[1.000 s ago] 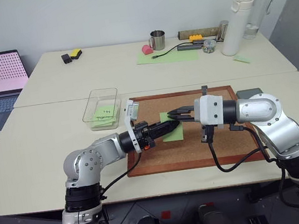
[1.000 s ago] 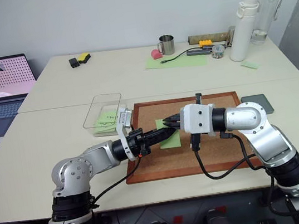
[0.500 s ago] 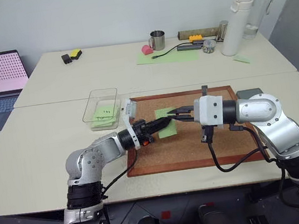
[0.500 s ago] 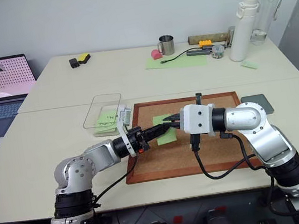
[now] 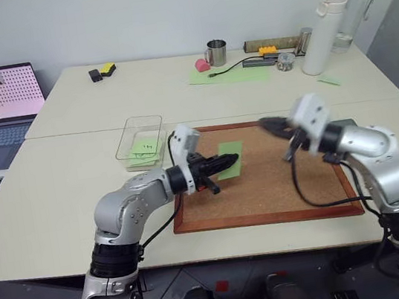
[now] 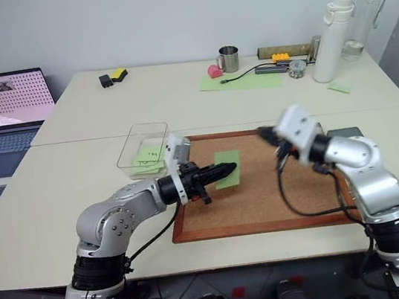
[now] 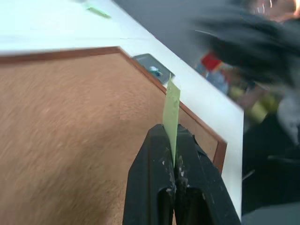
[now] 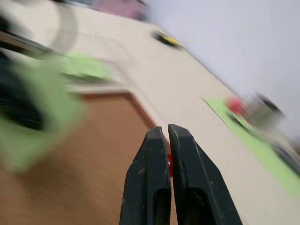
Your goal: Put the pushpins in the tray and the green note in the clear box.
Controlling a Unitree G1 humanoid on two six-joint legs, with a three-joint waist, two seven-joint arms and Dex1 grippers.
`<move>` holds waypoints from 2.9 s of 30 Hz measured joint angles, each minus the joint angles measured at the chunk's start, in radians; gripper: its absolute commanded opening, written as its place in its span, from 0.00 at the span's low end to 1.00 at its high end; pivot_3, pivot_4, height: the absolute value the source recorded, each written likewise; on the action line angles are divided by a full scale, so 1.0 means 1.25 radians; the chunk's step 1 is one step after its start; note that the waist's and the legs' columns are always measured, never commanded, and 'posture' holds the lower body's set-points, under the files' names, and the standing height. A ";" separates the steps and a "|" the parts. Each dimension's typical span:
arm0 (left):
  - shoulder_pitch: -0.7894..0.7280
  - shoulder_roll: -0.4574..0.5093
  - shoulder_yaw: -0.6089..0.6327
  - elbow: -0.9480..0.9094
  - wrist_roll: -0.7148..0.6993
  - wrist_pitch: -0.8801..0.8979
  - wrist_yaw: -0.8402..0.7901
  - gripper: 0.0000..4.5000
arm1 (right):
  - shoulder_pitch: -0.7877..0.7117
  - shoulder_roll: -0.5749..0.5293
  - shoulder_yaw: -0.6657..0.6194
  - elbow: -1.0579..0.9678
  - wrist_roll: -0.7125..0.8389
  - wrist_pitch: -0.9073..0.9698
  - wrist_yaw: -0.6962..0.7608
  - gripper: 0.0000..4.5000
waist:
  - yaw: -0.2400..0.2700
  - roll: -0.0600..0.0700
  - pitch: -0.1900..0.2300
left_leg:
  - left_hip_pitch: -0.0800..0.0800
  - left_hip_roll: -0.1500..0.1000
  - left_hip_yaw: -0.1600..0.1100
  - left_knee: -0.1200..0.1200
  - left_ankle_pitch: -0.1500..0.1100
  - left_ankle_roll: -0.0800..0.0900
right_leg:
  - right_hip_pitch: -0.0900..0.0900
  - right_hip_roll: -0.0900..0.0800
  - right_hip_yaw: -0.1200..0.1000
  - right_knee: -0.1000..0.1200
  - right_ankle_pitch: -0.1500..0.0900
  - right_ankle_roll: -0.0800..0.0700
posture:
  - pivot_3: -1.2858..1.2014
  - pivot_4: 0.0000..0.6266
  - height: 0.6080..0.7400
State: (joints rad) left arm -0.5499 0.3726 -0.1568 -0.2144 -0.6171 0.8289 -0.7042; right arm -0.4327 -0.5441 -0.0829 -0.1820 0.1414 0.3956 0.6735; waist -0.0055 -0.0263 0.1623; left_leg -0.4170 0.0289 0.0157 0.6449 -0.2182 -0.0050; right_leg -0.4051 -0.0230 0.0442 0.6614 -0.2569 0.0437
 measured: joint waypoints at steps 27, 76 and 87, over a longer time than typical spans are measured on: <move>-0.030 -0.141 -0.180 0.115 0.317 -0.352 -0.010 0.00 | -0.218 -0.022 -0.205 0.765 0.085 -0.060 -0.167 0.37 | -0.021 0.004 0.001 | 0.000 0.000 0.008 -0.001 0.000 0.001 | -0.001 0.002 0.004 -0.001 0.000 0.001 | 0.52 0.24 1.00; -0.071 -0.016 0.239 0.364 0.436 -0.324 0.438 0.00 | -0.004 0.058 0.099 -0.292 0.479 0.341 -0.071 0.37 | 0.002 -0.001 0.003 | -0.004 0.000 -0.004 0.001 0.000 0.000 | -0.001 0.001 -0.003 -0.002 0.003 0.004 | 0.52 0.24 1.00; -0.071 -0.020 0.229 0.364 0.438 -0.322 0.428 0.38 | -0.004 0.054 0.099 -0.292 0.468 0.339 -0.085 0.39 | 0.000 -0.001 0.003 | -0.003 0.000 -0.003 0.001 0.000 0.000 | -0.001 0.001 -0.003 -0.001 0.003 0.003 | 0.52 0.24 1.00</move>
State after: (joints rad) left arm -0.6390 0.3480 0.1299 0.2401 -0.0693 0.4258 -0.1693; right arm -0.4374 -0.4765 0.0410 -0.5473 0.7261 0.8199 0.5669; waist -0.0058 -0.0282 0.1666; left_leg -0.4213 0.0293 0.0119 0.6460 -0.2182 -0.0049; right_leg -0.4068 -0.0213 0.0409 0.6601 -0.2533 0.0478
